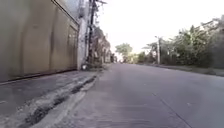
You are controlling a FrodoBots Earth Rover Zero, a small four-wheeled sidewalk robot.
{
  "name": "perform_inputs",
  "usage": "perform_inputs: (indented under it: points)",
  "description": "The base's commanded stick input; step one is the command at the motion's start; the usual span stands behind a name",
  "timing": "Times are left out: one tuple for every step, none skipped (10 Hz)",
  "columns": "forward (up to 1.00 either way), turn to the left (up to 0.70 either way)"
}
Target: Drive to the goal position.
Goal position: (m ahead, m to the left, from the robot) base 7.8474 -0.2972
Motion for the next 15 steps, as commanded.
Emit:
perform_inputs:
  points:
    - [1.00, -0.40]
    - [1.00, -0.31]
    - [1.00, -0.10]
    - [1.00, 0.00]
    - [1.00, 0.00]
    - [1.00, 0.00]
    - [1.00, 0.00]
    - [1.00, 0.00]
    - [1.00, 0.00]
    - [1.00, 0.00]
    - [1.00, 0.00]
    - [1.00, 0.00]
    - [1.00, 0.00]
    - [1.00, 0.00]
    - [1.00, -0.12]
